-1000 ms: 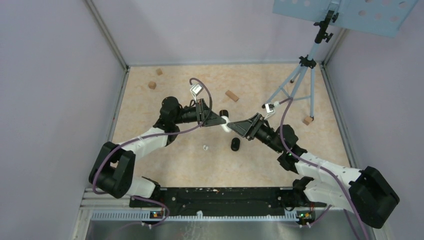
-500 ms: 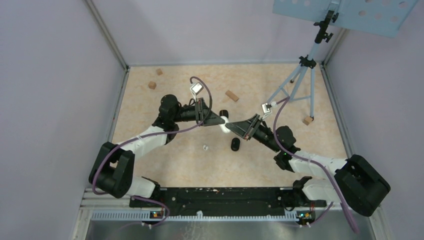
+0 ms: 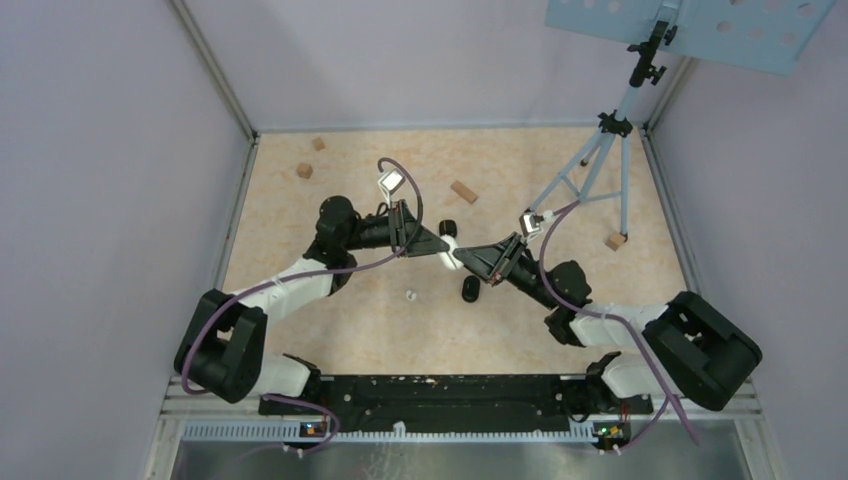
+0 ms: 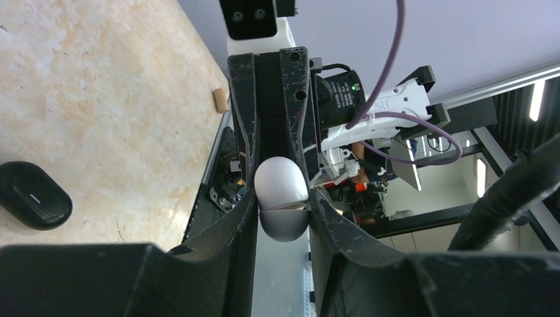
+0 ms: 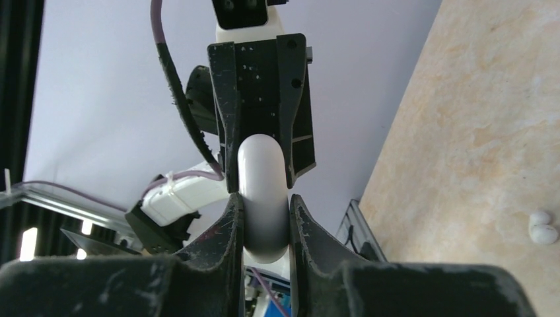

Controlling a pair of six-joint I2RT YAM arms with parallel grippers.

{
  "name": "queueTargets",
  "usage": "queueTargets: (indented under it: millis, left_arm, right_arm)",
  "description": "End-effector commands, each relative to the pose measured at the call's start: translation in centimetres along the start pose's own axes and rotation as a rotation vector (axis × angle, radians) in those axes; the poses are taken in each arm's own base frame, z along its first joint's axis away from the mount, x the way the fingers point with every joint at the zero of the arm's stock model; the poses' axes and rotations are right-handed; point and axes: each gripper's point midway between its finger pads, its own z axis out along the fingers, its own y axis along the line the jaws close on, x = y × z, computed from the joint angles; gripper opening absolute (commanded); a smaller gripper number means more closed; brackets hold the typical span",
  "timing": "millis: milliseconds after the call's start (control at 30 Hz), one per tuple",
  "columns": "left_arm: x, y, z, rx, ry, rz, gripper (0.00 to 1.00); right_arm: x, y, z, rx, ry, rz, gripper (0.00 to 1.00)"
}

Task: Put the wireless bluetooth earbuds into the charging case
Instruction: Pass from the left arm to the right

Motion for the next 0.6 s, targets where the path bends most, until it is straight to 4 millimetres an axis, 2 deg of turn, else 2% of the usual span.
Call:
queueTargets:
  millis: [0, 200, 367, 400, 467, 567]
  left_arm:
    - [-0.6, -2.9, -0.7, 0.082, -0.027, 0.154, 0.42]
    - [-0.6, -3.3, -0.8, 0.090, -0.035, 0.164, 0.52]
    - [-0.7, -3.0, -0.8, 0.080, -0.046, 0.151, 0.53]
    - [-0.7, -3.0, -0.8, 0.080, -0.046, 0.145, 0.57]
    - [-0.9, -3.3, -0.9, 0.071, -0.076, 0.133, 0.77]
    - [-1.6, -2.7, -1.1, -0.001, -0.212, 0.098, 0.96]
  right_arm:
    - [-1.6, 3.5, -0.5, -0.175, -0.066, 0.096, 0.00]
    - [-1.7, 4.1, -0.4, -0.226, -0.063, 0.137, 0.00]
    - [-1.7, 4.1, -0.4, -0.223, -0.062, 0.130, 0.00]
    - [-1.7, 4.1, -0.4, -0.219, -0.064, 0.124, 0.00]
    - [-1.8, 3.7, -0.5, -0.194, -0.076, 0.112, 0.00]
    - [-2.5, 2.7, -0.6, -0.135, -0.128, 0.089, 0.00]
